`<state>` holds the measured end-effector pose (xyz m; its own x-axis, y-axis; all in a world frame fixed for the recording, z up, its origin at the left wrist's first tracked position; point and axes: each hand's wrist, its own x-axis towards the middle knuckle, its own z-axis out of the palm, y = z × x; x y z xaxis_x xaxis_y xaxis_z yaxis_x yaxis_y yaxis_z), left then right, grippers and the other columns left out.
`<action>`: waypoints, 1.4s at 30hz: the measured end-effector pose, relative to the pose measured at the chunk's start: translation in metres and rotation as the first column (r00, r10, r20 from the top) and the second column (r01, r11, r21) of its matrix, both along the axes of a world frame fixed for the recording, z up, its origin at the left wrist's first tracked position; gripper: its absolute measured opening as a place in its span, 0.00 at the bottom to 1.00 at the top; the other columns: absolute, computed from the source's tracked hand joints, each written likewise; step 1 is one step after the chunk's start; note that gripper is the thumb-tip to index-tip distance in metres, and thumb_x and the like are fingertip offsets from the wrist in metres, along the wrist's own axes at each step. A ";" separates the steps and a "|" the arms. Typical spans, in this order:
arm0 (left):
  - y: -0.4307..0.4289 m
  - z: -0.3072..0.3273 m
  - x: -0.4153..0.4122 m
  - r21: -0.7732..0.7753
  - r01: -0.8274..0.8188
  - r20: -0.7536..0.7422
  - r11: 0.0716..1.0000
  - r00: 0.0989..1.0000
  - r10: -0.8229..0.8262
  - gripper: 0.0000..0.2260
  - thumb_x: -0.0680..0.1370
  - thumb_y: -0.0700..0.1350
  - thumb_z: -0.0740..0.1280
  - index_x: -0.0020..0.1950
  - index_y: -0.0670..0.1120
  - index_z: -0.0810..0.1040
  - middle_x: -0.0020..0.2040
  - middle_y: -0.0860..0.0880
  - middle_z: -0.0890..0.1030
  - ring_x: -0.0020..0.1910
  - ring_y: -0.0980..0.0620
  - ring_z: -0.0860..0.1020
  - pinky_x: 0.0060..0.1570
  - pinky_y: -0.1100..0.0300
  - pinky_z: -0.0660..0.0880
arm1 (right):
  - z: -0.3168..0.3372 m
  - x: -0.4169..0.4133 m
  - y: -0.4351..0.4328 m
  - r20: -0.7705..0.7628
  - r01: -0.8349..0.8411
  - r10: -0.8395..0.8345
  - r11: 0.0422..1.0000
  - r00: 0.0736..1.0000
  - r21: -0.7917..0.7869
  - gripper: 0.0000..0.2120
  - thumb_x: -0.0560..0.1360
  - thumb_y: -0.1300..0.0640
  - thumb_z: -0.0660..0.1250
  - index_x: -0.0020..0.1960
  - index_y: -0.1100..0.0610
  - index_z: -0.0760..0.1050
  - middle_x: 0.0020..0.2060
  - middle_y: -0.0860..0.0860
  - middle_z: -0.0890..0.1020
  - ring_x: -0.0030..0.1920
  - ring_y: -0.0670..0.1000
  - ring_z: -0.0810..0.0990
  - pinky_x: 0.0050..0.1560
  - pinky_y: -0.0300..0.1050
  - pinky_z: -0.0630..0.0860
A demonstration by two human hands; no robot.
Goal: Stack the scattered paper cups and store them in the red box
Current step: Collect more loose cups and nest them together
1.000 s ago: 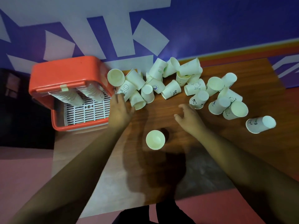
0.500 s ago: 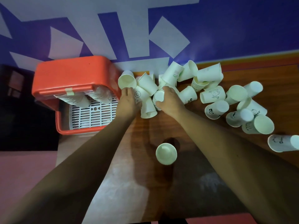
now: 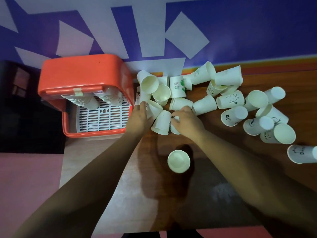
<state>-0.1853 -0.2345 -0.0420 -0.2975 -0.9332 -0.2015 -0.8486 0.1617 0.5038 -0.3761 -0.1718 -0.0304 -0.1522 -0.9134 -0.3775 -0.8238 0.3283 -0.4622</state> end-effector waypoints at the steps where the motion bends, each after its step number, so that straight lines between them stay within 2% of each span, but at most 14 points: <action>1: 0.002 0.000 0.000 0.005 0.003 -0.006 1.000 1.000 -0.003 0.24 0.77 0.43 0.70 0.70 0.40 0.66 0.63 0.37 0.75 0.59 0.36 0.75 0.56 0.45 0.74 | -0.001 -0.002 0.006 -0.024 -0.027 0.028 0.999 0.999 0.040 0.22 0.76 0.47 0.66 0.69 0.50 0.73 0.65 0.54 0.68 0.64 0.55 0.71 0.58 0.52 0.76; 5: 0.008 -0.002 -0.008 0.045 0.045 0.050 0.998 0.998 -0.047 0.29 0.77 0.47 0.71 0.75 0.44 0.63 0.66 0.38 0.72 0.63 0.37 0.73 0.62 0.44 0.73 | -0.002 -0.008 0.025 -0.110 -0.043 0.053 0.995 0.993 0.095 0.25 0.73 0.49 0.71 0.67 0.53 0.69 0.64 0.56 0.68 0.61 0.58 0.74 0.55 0.52 0.77; 10: 0.016 -0.011 -0.013 0.173 0.063 0.078 0.983 0.994 -0.077 0.31 0.77 0.46 0.72 0.77 0.47 0.61 0.71 0.39 0.72 0.69 0.38 0.72 0.66 0.43 0.72 | 0.011 -0.019 0.041 -0.037 0.021 -0.019 0.999 0.999 0.047 0.25 0.71 0.50 0.74 0.65 0.53 0.72 0.60 0.53 0.73 0.57 0.56 0.77 0.55 0.49 0.75; 15: 0.018 -0.010 -0.016 0.231 -0.018 0.071 0.973 0.997 0.002 0.29 0.79 0.46 0.70 0.76 0.45 0.62 0.72 0.40 0.72 0.69 0.38 0.73 0.66 0.46 0.72 | 0.031 -0.040 0.063 0.113 0.286 -0.279 0.957 0.954 -0.045 0.25 0.70 0.48 0.74 0.64 0.55 0.74 0.56 0.52 0.76 0.53 0.50 0.75 0.49 0.44 0.71; 19: 0.031 0.008 -0.011 0.205 -0.127 -0.114 0.971 0.982 0.153 0.27 0.77 0.46 0.73 0.72 0.42 0.66 0.68 0.40 0.75 0.66 0.40 0.75 0.62 0.50 0.73 | 0.046 -0.048 0.078 0.409 0.606 -0.544 0.795 0.733 -0.027 0.22 0.73 0.46 0.72 0.62 0.57 0.76 0.53 0.50 0.78 0.52 0.49 0.77 0.46 0.42 0.72; 21: 0.043 0.021 -0.003 0.253 -0.140 -0.265 0.957 0.942 0.208 0.28 0.76 0.47 0.74 0.72 0.45 0.66 0.64 0.45 0.76 0.63 0.43 0.77 0.53 0.57 0.75 | 0.052 -0.047 0.085 0.534 0.686 -0.605 0.724 0.590 0.063 0.24 0.72 0.44 0.72 0.62 0.57 0.77 0.55 0.51 0.80 0.53 0.51 0.80 0.46 0.45 0.77; 23: 0.057 0.036 0.005 0.339 -0.093 -0.440 0.936 0.864 0.245 0.32 0.75 0.47 0.75 0.74 0.49 0.65 0.62 0.50 0.77 0.60 0.48 0.78 0.48 0.62 0.75 | 0.058 -0.041 0.093 0.648 0.714 -0.615 0.683 0.449 0.153 0.22 0.70 0.46 0.74 0.59 0.57 0.77 0.54 0.52 0.80 0.53 0.52 0.81 0.53 0.51 0.81; 26: 0.077 0.058 0.014 0.423 0.093 -0.613 0.902 0.762 0.209 0.43 0.74 0.45 0.78 0.80 0.58 0.55 0.69 0.51 0.75 0.65 0.51 0.77 0.59 0.55 0.78 | 0.068 -0.032 0.106 0.765 0.687 -0.547 0.700 0.340 0.195 0.15 0.70 0.53 0.76 0.52 0.54 0.75 0.51 0.52 0.79 0.55 0.55 0.81 0.61 0.62 0.77; 28: 0.090 0.071 0.016 0.438 0.193 -0.637 0.878 0.755 0.153 0.48 0.73 0.46 0.78 0.80 0.65 0.48 0.73 0.52 0.72 0.67 0.53 0.76 0.63 0.53 0.76 | 0.077 -0.028 0.112 0.782 0.603 -0.503 0.770 0.369 0.210 0.24 0.70 0.55 0.77 0.62 0.51 0.72 0.55 0.51 0.78 0.57 0.53 0.80 0.63 0.61 0.76; 31: 0.103 0.085 0.017 0.415 0.237 -0.643 0.878 0.759 0.099 0.47 0.73 0.47 0.78 0.79 0.67 0.48 0.74 0.57 0.69 0.65 0.57 0.76 0.61 0.58 0.76 | 0.094 -0.024 0.120 0.743 0.425 -0.398 0.889 0.538 0.169 0.36 0.71 0.54 0.76 0.71 0.35 0.63 0.65 0.46 0.72 0.64 0.50 0.74 0.65 0.56 0.74; 33: 0.109 0.090 0.019 0.382 0.248 -0.662 0.890 0.745 0.077 0.44 0.74 0.46 0.77 0.79 0.66 0.52 0.73 0.58 0.70 0.64 0.57 0.76 0.62 0.57 0.78 | 0.102 -0.021 0.124 0.721 0.317 -0.305 0.940 0.622 0.124 0.35 0.72 0.54 0.75 0.71 0.33 0.63 0.69 0.46 0.71 0.66 0.49 0.73 0.67 0.55 0.73; 36: 0.116 0.094 0.022 0.355 0.267 -0.706 0.896 0.705 0.069 0.37 0.77 0.48 0.74 0.79 0.61 0.57 0.72 0.58 0.72 0.69 0.57 0.74 0.65 0.54 0.77 | 0.108 -0.014 0.129 0.695 0.262 -0.240 0.962 0.678 0.077 0.29 0.71 0.53 0.74 0.66 0.35 0.69 0.61 0.46 0.78 0.61 0.48 0.78 0.63 0.52 0.76; 38: 0.120 0.094 0.025 0.349 0.244 -0.714 0.905 0.694 0.088 0.34 0.77 0.51 0.74 0.78 0.59 0.59 0.70 0.56 0.74 0.69 0.55 0.74 0.66 0.51 0.77 | 0.109 -0.008 0.132 0.668 0.235 -0.218 0.970 0.712 0.066 0.28 0.71 0.53 0.74 0.65 0.34 0.68 0.59 0.46 0.78 0.58 0.47 0.78 0.58 0.47 0.77; 42: 0.123 0.089 0.033 0.379 0.123 -0.724 0.917 0.656 0.211 0.31 0.77 0.55 0.74 0.76 0.61 0.63 0.68 0.56 0.76 0.66 0.54 0.77 0.65 0.45 0.77 | 0.104 0.001 0.137 0.666 0.243 -0.236 0.966 0.708 0.084 0.31 0.72 0.51 0.73 0.69 0.33 0.65 0.61 0.46 0.77 0.58 0.47 0.77 0.53 0.42 0.76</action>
<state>-0.1525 -0.1119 0.0469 -0.4600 -0.8508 -0.2541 -0.1622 -0.2008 0.9661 -0.3750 -0.0353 0.0733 -0.0794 -0.8854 -0.4581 -0.1963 0.4644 -0.8636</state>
